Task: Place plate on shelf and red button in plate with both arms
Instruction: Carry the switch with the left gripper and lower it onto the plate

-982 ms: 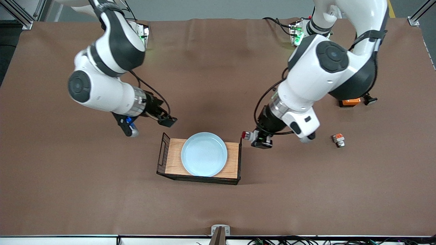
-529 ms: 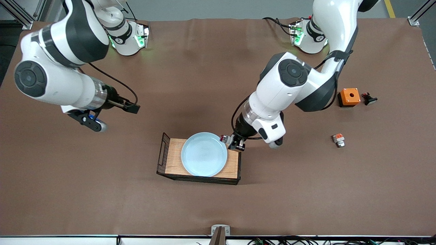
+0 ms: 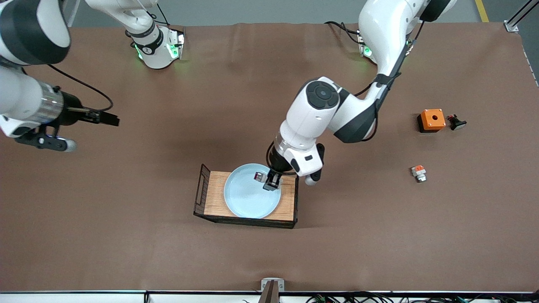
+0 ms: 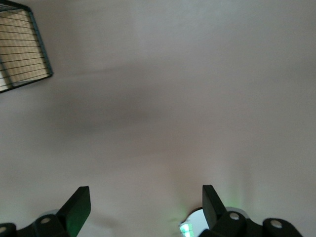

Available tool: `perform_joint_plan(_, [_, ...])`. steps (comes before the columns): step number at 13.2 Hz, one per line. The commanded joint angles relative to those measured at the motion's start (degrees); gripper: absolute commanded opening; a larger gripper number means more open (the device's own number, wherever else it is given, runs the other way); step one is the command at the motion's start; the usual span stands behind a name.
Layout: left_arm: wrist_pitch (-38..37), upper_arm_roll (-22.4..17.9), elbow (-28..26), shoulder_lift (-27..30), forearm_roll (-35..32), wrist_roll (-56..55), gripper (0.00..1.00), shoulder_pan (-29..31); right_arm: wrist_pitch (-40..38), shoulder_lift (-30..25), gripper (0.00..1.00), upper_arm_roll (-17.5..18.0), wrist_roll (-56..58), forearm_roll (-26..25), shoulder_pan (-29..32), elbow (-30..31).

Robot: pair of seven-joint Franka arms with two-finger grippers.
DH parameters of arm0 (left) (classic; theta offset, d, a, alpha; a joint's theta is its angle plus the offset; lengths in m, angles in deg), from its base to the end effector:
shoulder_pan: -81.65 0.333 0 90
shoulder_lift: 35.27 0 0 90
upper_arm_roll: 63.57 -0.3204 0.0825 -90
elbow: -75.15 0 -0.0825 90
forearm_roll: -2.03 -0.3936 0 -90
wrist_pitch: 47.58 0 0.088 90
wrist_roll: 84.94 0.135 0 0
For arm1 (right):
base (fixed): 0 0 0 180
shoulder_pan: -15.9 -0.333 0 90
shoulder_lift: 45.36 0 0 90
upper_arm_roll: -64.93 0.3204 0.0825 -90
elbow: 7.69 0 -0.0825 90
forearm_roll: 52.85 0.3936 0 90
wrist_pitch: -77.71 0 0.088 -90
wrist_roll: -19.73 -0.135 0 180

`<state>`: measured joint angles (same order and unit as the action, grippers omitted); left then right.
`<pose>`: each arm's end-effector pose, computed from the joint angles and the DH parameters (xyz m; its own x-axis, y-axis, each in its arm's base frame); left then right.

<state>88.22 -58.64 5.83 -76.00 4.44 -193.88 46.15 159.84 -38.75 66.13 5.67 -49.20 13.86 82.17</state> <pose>0.6263 -0.5096 0.3827 0.3477 0.9087 -0.2309 0.8925 -0.2452 0.3787 0.5697 0.0410 0.5271 0.9498 -0.1801 -0.2559 -0.1873 -0.9823 -0.0036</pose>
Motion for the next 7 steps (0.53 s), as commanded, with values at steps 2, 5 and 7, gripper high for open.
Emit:
perform_joint_plan(2, [3.4, -1.5, 1.0, -2.0, 0.4, 0.5, 0.01, -1.0, 1.2, -3.7, 1.00, 1.0, 2.7, -5.1, 2.5, 2.1])
perform_joint_plan(5, [7.2, -1.6, 1.1, -4.6, 0.3, 0.6, 0.02, -1.8, 1.5, -3.8, 1.00, 1.1, 13.1, -5.1, 7.1, 2.2])
perform_joint_plan(7, [8.1, -1.7, 1.1, -5.6, 0.3, 0.6, 0.02, -2.1, 2.2, -4.3, 1.00, 1.2, 14.5, -5.1, 7.6, 2.2])
